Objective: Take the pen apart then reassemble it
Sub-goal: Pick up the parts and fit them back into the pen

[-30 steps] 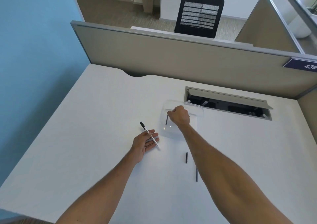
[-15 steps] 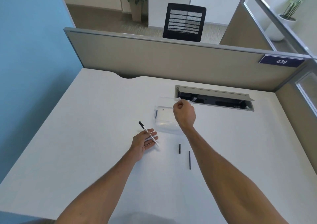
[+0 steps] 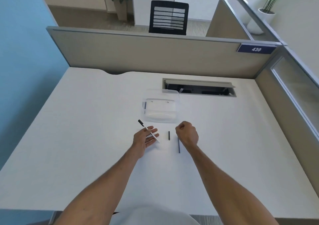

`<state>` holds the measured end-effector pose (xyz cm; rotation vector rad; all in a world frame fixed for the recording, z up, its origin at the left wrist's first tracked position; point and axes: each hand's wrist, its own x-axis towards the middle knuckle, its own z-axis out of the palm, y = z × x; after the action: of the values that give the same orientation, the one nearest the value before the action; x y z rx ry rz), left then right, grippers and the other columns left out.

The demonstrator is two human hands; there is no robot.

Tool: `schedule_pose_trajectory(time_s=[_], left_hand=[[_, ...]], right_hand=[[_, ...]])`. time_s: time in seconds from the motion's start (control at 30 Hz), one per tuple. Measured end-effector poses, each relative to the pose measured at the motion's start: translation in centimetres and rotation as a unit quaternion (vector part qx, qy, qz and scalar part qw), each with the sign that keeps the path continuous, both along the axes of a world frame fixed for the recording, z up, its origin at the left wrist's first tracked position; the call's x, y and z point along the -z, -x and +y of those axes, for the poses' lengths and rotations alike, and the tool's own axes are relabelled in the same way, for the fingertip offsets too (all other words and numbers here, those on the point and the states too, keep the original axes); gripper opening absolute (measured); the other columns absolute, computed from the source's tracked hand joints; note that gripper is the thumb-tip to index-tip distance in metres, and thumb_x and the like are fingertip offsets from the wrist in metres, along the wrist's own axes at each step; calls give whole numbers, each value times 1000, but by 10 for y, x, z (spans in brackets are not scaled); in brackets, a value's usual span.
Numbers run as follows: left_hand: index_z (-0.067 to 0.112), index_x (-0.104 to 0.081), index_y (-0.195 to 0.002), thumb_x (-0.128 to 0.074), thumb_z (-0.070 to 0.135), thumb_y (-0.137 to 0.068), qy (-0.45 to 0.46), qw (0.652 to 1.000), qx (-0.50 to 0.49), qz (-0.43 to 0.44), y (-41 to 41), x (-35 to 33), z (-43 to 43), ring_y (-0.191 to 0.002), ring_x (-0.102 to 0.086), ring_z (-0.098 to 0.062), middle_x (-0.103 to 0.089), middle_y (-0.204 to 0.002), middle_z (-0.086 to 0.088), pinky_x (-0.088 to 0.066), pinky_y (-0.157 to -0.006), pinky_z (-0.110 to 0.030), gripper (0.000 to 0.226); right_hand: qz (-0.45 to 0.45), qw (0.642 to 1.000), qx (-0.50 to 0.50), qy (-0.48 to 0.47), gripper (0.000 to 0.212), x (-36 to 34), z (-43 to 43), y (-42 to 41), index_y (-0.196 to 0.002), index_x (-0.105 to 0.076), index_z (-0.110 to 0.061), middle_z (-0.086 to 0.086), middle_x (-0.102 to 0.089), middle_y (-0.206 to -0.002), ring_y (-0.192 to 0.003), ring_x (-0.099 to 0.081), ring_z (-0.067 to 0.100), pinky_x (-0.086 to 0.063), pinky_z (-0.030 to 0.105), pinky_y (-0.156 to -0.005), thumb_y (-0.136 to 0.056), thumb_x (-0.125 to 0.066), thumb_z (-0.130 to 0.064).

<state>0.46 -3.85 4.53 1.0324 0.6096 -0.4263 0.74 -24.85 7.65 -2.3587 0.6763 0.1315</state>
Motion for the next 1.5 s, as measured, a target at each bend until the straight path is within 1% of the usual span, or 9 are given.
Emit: schedule_pose_trajectory(time_s=[0.2, 0.47, 0.7, 0.8, 1.03, 1.23, 1.33, 1.43, 1.5], left_hand=[[3, -71, -132, -59, 12, -110, -20, 1000, -5, 8, 8, 1, -10, -94, -82, -27, -82, -121, -13, -67, -86, -34, 27], [-4, -70, -129, -61, 10, -108, -6, 1000, -16, 10, 17, -3, -12, -85, -84, -23, -81, -119, -19, -68, -67, -29, 26], [-7, -69, -122, -65, 5, -105, 6, 1000, -27, 4, 22, -9, -1, -82, -85, -22, -83, -112, -21, -66, -64, -26, 21], [-6, -67, -120, -63, 5, -106, 8, 999, -38, 3, 21, -12, 3, -79, -85, -21, -85, -100, -15, -67, -63, -26, 19], [-2, -63, -112, -56, 3, -109, 3, 997, -76, 7, 11, -19, 9, -72, -83, -20, -76, -124, -24, -66, -58, -27, 9], [-5, -64, -109, -54, -5, -108, 24, 993, -118, 10, 3, -23, 10, -68, -83, -19, -77, -117, -23, -68, -60, -31, 10], [-7, -60, -119, -56, -9, -105, 44, 990, -135, 9, 2, -26, 13, -72, -83, -22, -78, -105, -20, -68, -60, -31, 15], [-5, -60, -110, -56, -10, -105, 65, 985, -158, 20, 0, -30, 17, -89, -78, -27, -81, -93, -20, -68, -59, -32, 8], [-4, -60, -106, -57, -9, -105, 70, 982, -172, 22, -3, -31, 20, -92, -76, -29, -79, -105, -25, -68, -58, -31, 6]], right_hand=[[69, 997, -22, 27, 14, 23, -19, 39, -92, -66, -19, -3, -72, -90, -82, -69, 27, -53, 34, -74, -93, -61, -32], [95, 989, -68, 94, 20, 36, -11, 56, -108, -65, -16, 2, -72, -112, -102, -72, 31, -52, 36, -81, -98, -62, -33], [111, 988, -74, 82, 14, 34, -8, 56, -103, -67, -15, 4, -73, -107, -95, -72, 31, -53, 35, -77, -93, -58, -21], [85, 991, -74, 73, 16, 30, -6, 55, -100, -66, -13, 4, -73, -104, -92, -71, 32, -52, 35, -75, -92, -58, -24], [-36, 992, -116, 42, 8, 7, 16, 44, -93, -59, -23, -5, -74, -84, -76, -68, 27, -56, 38, -71, -96, -59, -31], [-104, 984, -139, -30, 7, -15, 38, 37, -104, -65, -32, -16, -75, -92, -83, -71, 14, -48, 32, -68, -97, -66, -33], [-134, 980, -137, -45, 8, -26, 43, 39, -105, -70, -33, -18, -75, -93, -82, -69, 7, -47, 29, -67, -96, -69, -33], [-168, 972, -157, -37, 6, -30, 46, 45, -100, -68, -33, -18, -74, -92, -78, -67, 4, -51, 28, -66, -95, -70, -29], [-181, 967, -176, -27, 7, -30, 48, 51, -98, -67, -32, -18, -73, -90, -77, -67, 5, -54, 31, -67, -94, -69, -28]])
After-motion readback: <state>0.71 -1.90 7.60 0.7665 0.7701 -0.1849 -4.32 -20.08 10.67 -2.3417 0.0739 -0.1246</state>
